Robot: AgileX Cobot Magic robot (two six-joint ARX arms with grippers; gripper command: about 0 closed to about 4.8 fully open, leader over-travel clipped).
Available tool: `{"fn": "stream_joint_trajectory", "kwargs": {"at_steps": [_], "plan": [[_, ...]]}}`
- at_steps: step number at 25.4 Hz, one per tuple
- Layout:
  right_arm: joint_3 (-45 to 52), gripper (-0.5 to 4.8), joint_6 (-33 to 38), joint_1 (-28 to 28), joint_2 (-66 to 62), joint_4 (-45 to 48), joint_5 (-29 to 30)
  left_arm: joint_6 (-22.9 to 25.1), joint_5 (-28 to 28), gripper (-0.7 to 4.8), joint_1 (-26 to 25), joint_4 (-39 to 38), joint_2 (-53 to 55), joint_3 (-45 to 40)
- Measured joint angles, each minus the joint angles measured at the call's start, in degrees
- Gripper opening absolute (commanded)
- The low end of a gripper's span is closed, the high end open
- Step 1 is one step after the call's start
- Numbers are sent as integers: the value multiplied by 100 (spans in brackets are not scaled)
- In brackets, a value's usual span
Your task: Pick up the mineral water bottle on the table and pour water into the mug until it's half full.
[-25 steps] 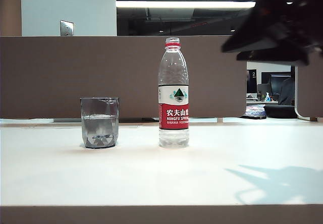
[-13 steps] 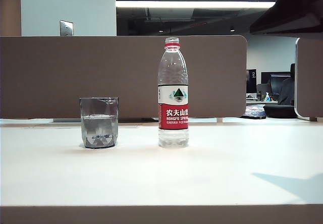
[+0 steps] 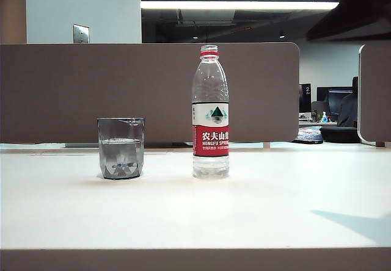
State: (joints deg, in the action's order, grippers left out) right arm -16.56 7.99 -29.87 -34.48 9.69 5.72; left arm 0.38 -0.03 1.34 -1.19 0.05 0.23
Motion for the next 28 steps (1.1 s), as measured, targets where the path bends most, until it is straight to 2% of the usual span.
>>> {"fn": "stream_joint_trajectory", "kwargs": {"at_steps": [1, 2, 5, 7, 8, 11, 17, 20, 26, 28], "plan": [[13, -8, -166, 52, 160, -81, -28, 0, -2, -5, 0, -2, 0, 0], [7, -8, -533, 328, 509, -144, -50, 0, -2, -5, 0, 2, 0, 0], [236, -8, -612, 1067, 1233, -149, 109, 0, 2, -5, 2, 0, 0, 0], [461, -8, -531, 1484, 1600, -184, 302, 0, 0, -5, 2, 0, 0, 0], [660, -8, -354, 1893, 1915, -223, 527, 0, 2, -5, 2, 0, 0, 0], [1029, -8, 105, 2391, 2511, -142, 807, 0, 0, -5, 2, 0, 0, 0], [1624, -8, 365, 2865, 3220, -46, 866, 0, 0, -5, 2, 0, 0, 0], [1624, -8, 304, 2883, 3329, -136, 754, 0, 2, -5, 2, 0, 0, 0], [1624, -8, -155, 2883, 3453, -520, 326, 0, 2, -5, 2, 0, 0, 0], [1624, -8, -240, 2883, 3442, -636, -140, 0, 0, -5, 2, -2, 0, 0]]}}
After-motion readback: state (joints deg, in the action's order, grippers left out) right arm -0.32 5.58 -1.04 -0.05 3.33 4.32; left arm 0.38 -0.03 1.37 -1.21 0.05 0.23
